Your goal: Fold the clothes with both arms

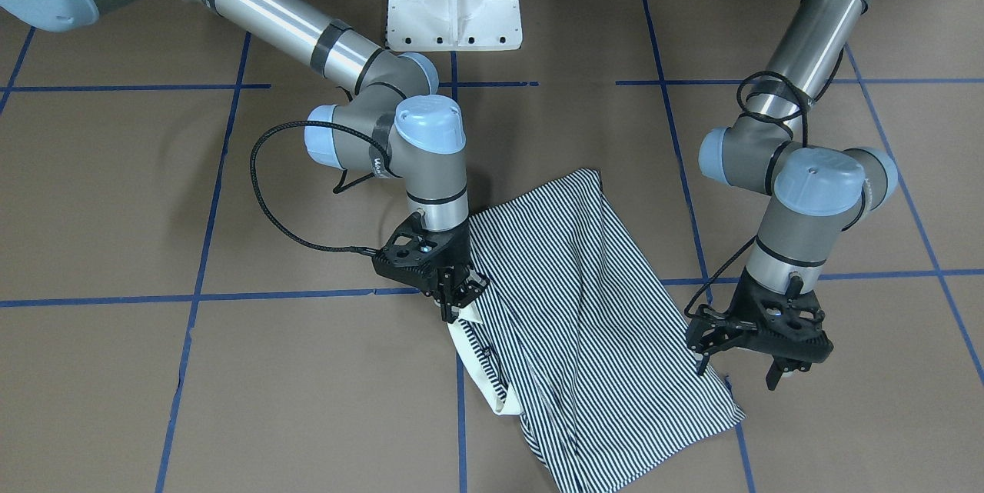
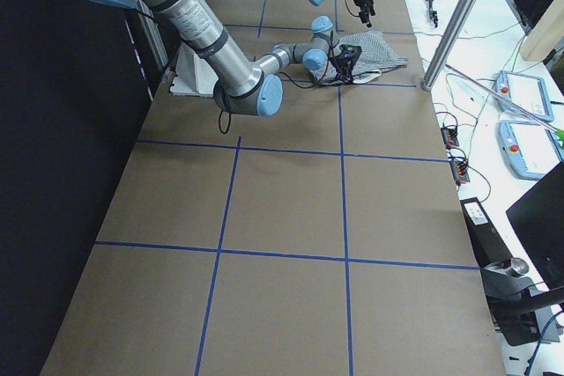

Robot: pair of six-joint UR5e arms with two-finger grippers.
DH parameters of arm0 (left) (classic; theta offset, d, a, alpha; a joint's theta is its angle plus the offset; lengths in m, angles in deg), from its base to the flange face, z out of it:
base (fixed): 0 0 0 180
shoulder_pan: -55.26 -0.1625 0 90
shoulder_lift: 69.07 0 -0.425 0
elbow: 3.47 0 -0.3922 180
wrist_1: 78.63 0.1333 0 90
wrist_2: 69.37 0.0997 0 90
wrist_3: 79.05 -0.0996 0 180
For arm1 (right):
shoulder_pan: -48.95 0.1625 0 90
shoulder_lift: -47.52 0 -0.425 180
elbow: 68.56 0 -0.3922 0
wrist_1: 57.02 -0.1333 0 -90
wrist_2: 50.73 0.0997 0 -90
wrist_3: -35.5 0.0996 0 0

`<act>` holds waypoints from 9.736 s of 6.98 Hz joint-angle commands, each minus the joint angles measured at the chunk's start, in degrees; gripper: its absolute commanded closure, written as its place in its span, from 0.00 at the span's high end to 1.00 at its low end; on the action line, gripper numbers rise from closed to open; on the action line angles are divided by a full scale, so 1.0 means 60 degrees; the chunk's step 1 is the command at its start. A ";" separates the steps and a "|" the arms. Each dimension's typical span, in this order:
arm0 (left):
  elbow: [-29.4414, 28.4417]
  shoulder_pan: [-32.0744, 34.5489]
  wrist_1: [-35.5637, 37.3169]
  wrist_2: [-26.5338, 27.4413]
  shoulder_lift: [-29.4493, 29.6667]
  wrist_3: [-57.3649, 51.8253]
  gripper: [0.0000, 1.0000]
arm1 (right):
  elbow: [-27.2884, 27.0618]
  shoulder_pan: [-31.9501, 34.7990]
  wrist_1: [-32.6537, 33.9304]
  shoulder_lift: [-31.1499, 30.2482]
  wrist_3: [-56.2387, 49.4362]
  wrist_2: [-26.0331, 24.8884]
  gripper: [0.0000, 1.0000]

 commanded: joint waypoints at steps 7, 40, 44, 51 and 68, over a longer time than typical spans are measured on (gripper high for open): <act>0.0172 -0.0029 0.0000 0.0000 -0.0002 0.0050 1.00 | -0.6291 -0.1795 0.0060 -0.5861 -0.0066 -0.1752 0.00; 0.0347 -0.0073 0.0000 -0.0015 -0.0134 0.0269 1.00 | -0.6600 -0.3245 0.6725 -0.2933 -0.8708 -0.1078 0.17; 0.0362 -0.0088 0.0000 -0.0015 -0.0149 0.0284 1.00 | -0.7037 -0.3157 0.6725 -0.3369 -0.8738 -0.1210 0.11; 0.0450 -0.0176 0.0000 -0.0029 -0.0193 0.0445 1.00 | -0.8795 -0.3656 0.6711 -0.5291 -0.7639 -0.1709 1.00; 0.0450 -0.0190 0.0000 -0.0029 -0.0251 0.0445 1.00 | -0.6889 -0.1693 0.5319 -0.4320 -0.8050 -0.0375 0.00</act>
